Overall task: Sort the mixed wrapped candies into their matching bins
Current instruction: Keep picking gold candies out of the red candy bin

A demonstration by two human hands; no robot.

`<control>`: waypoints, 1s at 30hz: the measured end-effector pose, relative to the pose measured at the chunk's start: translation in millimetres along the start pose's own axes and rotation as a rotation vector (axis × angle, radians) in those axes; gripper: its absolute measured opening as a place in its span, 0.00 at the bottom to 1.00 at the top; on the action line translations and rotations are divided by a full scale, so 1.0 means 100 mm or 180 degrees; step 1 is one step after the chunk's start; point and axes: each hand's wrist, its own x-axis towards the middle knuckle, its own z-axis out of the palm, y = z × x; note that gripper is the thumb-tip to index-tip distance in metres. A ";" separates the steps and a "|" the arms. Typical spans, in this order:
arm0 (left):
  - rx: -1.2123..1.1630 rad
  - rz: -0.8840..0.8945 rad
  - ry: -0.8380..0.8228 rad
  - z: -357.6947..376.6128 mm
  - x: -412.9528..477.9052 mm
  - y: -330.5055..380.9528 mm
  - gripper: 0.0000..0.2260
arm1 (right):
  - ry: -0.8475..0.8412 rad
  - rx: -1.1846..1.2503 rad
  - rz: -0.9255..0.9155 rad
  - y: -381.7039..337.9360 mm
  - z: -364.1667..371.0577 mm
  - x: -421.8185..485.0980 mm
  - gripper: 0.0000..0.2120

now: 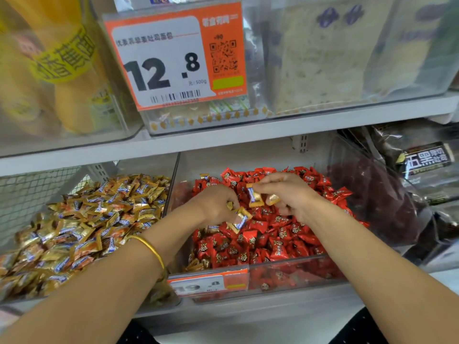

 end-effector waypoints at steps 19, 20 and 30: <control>-0.3304 -0.0722 0.1963 -0.42 -1.13 -0.66 0.08 | -0.1023 0.0525 -0.0026 -0.68 1.14 -0.47 0.03; -0.3305 -0.0780 0.2249 -0.41 -1.12 -0.72 0.07 | -0.0929 0.0327 -0.0094 -0.75 1.27 -0.43 0.03; -0.3126 -0.0420 0.2856 -0.48 -1.22 -1.10 0.27 | -0.0995 -0.0445 -0.0341 -0.86 1.72 -0.19 0.23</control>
